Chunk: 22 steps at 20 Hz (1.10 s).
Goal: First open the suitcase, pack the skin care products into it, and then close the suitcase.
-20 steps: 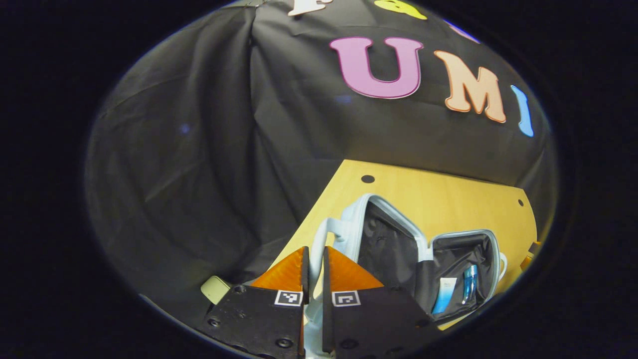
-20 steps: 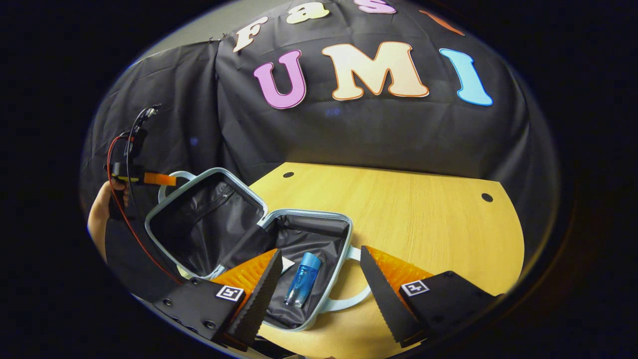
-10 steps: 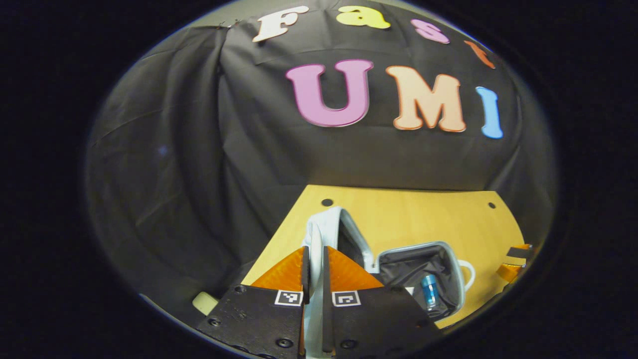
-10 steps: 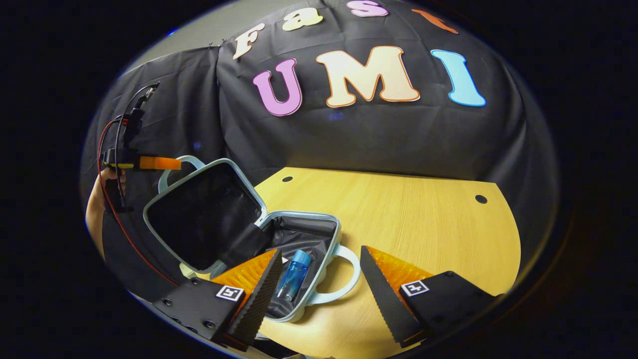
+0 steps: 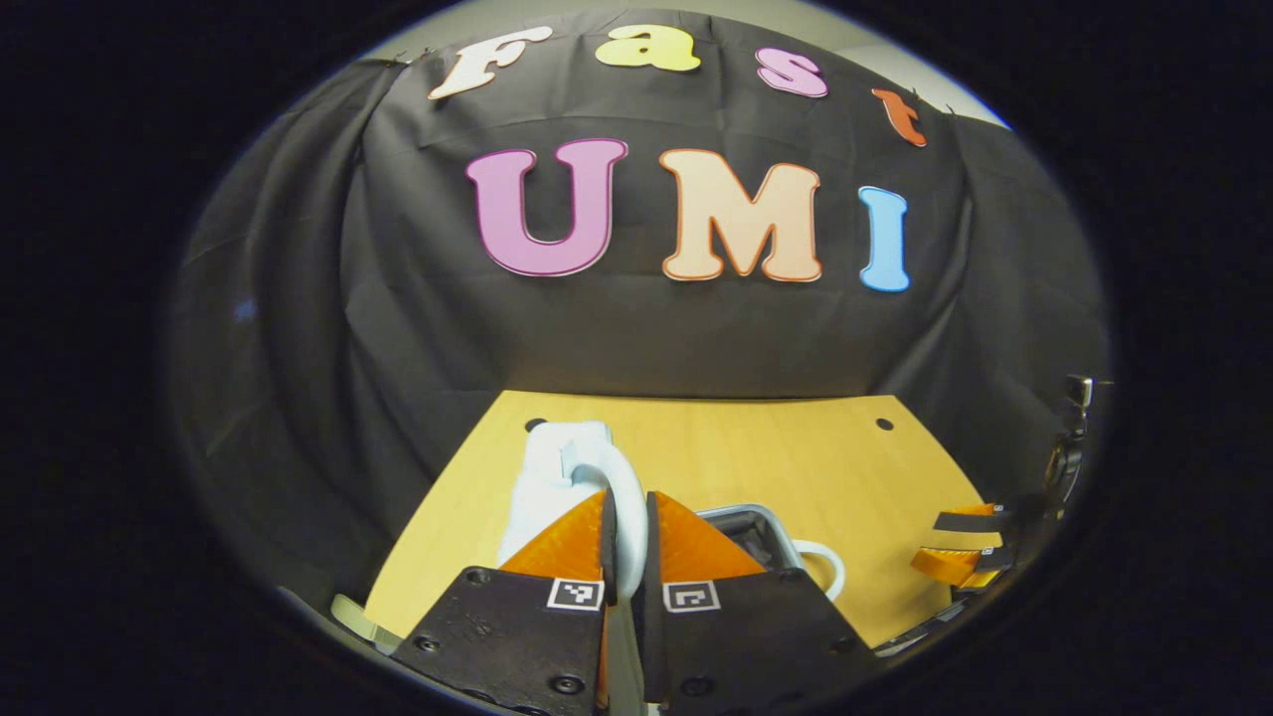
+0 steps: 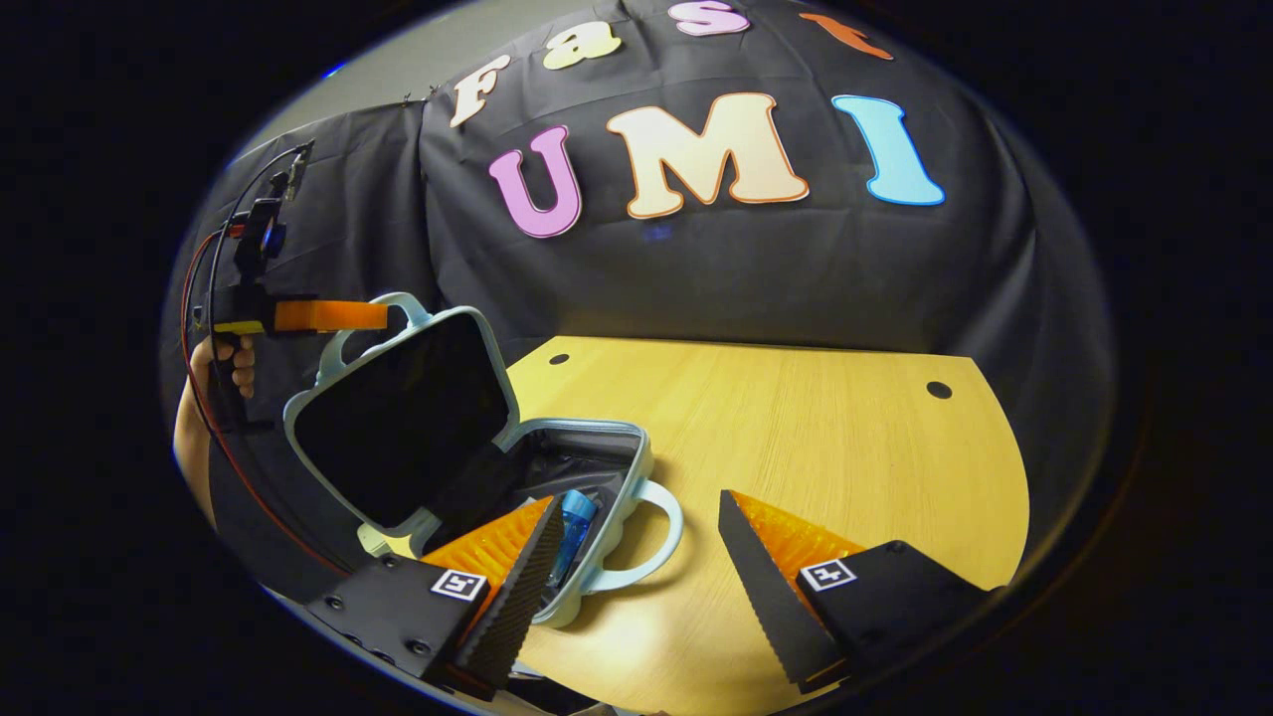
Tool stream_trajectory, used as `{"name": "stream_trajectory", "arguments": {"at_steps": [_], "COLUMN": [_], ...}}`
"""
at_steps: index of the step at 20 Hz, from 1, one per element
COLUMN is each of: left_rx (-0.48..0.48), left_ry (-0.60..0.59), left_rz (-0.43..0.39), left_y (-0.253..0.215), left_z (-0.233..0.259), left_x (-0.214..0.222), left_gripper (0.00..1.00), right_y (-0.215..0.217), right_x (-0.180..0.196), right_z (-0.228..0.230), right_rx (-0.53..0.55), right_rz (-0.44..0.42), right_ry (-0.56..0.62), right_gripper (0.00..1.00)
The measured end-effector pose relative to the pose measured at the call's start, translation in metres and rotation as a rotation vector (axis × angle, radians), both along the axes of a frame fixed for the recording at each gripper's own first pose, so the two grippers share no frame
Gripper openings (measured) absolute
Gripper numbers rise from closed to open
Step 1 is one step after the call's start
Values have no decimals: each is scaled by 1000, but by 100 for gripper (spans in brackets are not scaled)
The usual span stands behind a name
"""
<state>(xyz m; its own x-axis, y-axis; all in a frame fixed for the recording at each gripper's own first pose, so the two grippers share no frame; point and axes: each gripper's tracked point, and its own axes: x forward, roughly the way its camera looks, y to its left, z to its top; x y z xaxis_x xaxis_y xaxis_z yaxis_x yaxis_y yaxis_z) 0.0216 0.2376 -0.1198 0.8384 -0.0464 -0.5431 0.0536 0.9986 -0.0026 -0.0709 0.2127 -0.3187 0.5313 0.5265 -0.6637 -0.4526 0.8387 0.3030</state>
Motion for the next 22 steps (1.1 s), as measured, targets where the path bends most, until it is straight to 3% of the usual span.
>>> {"name": "stream_trajectory", "arguments": {"at_steps": [3,10,15,19,21,22], "left_rx": [-117,-264,-271,-232,-198,-183], "left_ry": [-5,42,108,157,180,192], "left_rz": [-41,-142,-206,-226,-225,-225], "left_y": [-34,-99,-137,-173,-186,-193], "left_z": [-3,-20,-43,-65,-79,-88], "left_x": [1,1,-4,-4,-4,-8], "left_gripper": [8,7,8,8,13,10], "right_y": [-9,-45,-75,-95,-106,-112], "right_x": [1,1,2,8,9,10], "right_z": [2,6,10,17,19,19], "right_rx": [-6,-25,-40,-31,-31,-30], "right_rz": [-11,-61,-114,-146,-143,-138], "right_ry": [0,-10,-19,-28,-33,-35], "right_gripper": [98,98,99,98,98,98]}}
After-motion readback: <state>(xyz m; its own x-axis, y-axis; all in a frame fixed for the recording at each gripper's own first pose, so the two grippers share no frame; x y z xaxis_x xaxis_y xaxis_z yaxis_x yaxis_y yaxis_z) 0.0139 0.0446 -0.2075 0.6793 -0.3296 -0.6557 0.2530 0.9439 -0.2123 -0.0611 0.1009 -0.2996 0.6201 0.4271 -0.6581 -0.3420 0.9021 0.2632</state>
